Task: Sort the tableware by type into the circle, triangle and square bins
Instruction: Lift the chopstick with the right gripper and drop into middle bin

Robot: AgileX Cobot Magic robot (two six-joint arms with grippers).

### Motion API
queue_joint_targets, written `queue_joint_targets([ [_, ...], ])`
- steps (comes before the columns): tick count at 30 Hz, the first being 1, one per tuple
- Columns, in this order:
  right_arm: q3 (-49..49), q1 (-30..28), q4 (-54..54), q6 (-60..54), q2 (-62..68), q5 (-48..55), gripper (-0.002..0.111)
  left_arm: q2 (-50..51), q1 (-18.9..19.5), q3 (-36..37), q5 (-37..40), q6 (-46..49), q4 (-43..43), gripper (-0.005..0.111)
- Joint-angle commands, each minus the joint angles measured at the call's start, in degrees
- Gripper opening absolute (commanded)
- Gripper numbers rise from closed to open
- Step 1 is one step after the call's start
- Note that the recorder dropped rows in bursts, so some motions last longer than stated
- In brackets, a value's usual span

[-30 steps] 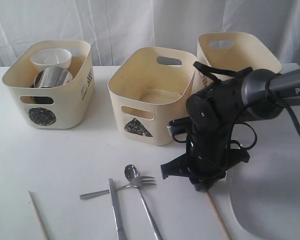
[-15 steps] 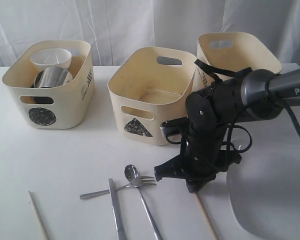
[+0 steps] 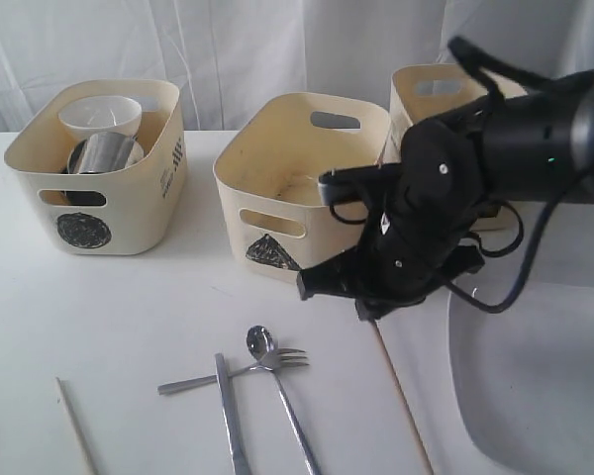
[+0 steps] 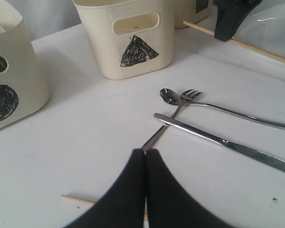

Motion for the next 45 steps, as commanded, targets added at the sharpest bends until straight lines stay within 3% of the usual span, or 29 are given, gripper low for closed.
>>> queue_joint_targets([
  [1, 1.6, 0.8, 1.7, -0.7, -8.8, -4.0, 0.000, -0.3, -0.2, 0.2, 0.0, 0.0, -0.6, 0.000],
  [10, 2.6, 1.5, 2.1, -2.5, -19.4, -24.3, 0.000, -0.3, -0.2, 0.2, 0.0, 0.0, -0.6, 0.000],
  [22, -7.3, -1.5, 0.4, -8.3, -9.0, -42.5, 0.000, -0.3, -0.2, 0.2, 0.0, 0.0, -0.6, 0.000],
  [36, -16.6, -6.0, 0.4, -11.1, 6.5, -51.0, 0.000, -0.3, -0.2, 0.2, 0.0, 0.0, -0.6, 0.000],
  [43, -17.3, -6.2, 0.4, -11.5, 10.4, -46.3, 0.000, -0.3, -0.2, 0.2, 0.0, 0.0, -0.6, 0.000],
  [45, -17.3, -6.2, 0.4, -11.5, 10.3, -44.0, 0.008, -0.3, -0.2, 0.2, 0.0, 0.0, -0.6, 0.000],
])
